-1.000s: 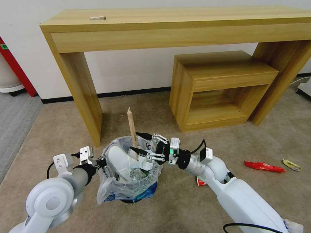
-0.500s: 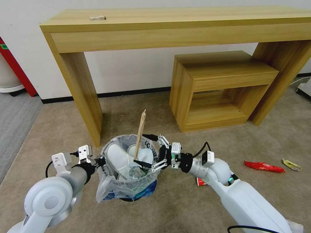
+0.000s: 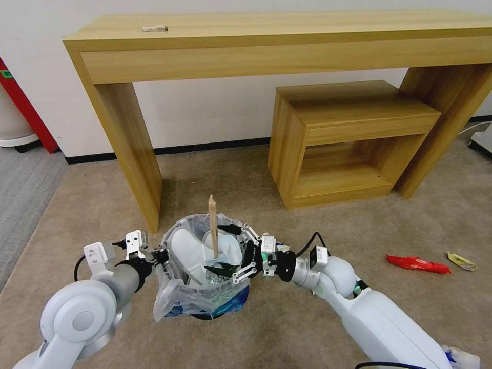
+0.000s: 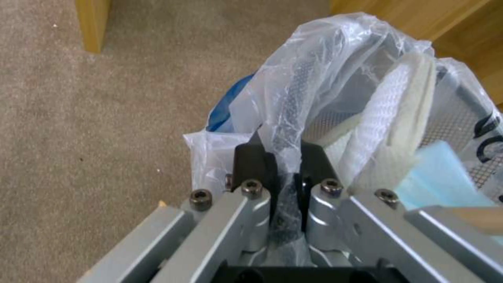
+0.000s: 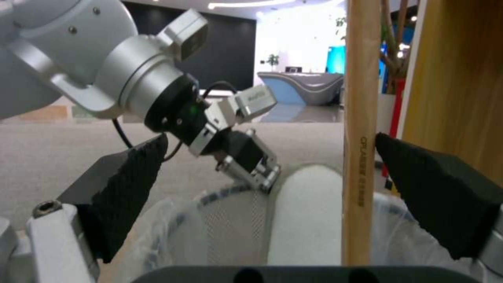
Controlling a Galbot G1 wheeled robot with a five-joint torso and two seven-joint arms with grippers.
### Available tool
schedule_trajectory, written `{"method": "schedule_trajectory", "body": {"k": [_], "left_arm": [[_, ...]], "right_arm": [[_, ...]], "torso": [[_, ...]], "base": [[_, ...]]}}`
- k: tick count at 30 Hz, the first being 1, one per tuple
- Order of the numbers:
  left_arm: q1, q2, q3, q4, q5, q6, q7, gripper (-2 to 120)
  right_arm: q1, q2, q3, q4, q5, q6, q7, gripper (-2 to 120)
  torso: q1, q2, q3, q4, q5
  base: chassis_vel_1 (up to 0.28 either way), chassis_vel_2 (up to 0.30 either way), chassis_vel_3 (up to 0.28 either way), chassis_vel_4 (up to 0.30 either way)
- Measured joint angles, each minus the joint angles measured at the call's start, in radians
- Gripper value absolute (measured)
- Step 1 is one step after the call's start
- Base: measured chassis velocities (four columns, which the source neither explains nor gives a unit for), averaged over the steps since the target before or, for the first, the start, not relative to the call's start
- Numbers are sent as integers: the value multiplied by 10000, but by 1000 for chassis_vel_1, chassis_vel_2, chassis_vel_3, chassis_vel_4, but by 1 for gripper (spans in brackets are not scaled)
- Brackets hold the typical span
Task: Pick up the trash bin and place the garbage on the floor into it.
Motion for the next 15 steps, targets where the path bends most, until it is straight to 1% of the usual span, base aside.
{"method": "schedule_trajectory", "body": {"k": [5, 11, 15], "left_arm": [[34, 23, -66, -12, -5, -1, 15, 3], [56, 53, -123, -54, -18, 0, 33, 3], [61, 46, -123, -55, -17, 1, 35, 3]], "right_arm": [[91, -41, 0, -131, -332, 5, -19, 100], [178, -208, 340, -173, -928, -47, -134, 100], [147, -277, 456, -159, -982, -49, -141, 100]], "torso": [[0, 0, 0, 0, 0], [0, 0, 0, -1, 0], [0, 0, 1, -1, 0]], "base": [[0, 0, 0, 0], [0, 0, 0, 0], [0, 0, 0, 0]]}}
